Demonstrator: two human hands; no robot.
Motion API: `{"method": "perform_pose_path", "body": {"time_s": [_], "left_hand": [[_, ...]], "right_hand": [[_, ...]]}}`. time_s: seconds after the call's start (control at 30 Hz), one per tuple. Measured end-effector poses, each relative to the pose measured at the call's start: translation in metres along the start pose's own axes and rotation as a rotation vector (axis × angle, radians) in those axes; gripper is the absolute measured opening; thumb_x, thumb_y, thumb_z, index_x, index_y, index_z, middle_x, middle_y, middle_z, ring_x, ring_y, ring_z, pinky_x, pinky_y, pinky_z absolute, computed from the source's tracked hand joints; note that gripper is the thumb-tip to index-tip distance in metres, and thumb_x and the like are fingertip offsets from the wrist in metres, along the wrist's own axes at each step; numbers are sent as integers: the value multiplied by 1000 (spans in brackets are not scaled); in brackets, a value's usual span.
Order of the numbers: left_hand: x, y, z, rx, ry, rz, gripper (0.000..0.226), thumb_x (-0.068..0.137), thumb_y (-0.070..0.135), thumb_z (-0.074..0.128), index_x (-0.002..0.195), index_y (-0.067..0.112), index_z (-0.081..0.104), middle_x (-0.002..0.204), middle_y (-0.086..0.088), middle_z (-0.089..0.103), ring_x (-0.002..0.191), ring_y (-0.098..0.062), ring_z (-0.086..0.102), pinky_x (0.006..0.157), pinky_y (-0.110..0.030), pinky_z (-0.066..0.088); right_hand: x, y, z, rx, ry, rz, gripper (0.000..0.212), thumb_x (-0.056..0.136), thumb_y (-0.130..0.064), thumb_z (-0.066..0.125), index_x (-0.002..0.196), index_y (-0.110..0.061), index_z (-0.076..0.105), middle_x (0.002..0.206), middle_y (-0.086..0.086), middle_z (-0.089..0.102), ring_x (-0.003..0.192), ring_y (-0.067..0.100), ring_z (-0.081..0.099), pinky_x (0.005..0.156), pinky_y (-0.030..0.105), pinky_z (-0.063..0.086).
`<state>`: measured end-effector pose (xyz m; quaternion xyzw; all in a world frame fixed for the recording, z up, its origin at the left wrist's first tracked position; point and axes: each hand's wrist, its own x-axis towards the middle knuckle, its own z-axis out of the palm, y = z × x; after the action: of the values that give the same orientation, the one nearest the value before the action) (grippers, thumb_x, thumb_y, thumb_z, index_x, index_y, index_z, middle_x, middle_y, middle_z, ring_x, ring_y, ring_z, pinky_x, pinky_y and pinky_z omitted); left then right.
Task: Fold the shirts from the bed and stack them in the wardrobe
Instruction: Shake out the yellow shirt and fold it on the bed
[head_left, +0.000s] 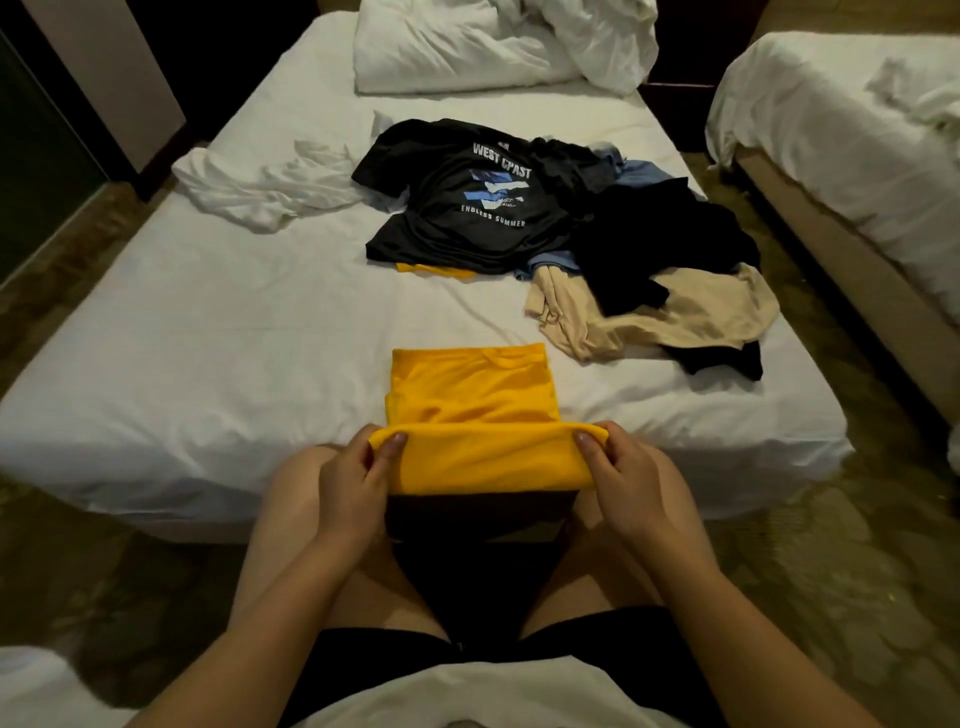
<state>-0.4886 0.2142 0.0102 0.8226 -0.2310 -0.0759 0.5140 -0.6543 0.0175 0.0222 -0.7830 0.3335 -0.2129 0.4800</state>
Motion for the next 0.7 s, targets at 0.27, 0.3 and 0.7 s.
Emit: {"method": "perform_pose_path", "body": {"time_s": [0.27,0.3,0.7], "left_hand": [[80,5,24,104,70,-100,29,95,35,46,86,9,54,76,-6,55,72,-19,48,63,-28,30],[92,2,29,128,72,-132,31,96,37,44,88,9,54,80,-6,55,75,-19,49,66,-28,31],[152,-65,68,409,-63,-340,49,95,52,33,97,11,60,95,-11,65,79,-21,53,70,-31,41]], "right_hand": [[94,-2,26,-111,72,60,27,95,-37,49,96,-12,59,84,2,58,79,15,52,63,27,36],[108,-1,31,-144,80,77,31,95,-40,48,101,-11,59,88,3,59,84,19,53,67,30,36],[173,47,77,-487,62,298,41,92,-53,44,107,-16,52,105,11,63,96,32,57,69,32,35]]}}
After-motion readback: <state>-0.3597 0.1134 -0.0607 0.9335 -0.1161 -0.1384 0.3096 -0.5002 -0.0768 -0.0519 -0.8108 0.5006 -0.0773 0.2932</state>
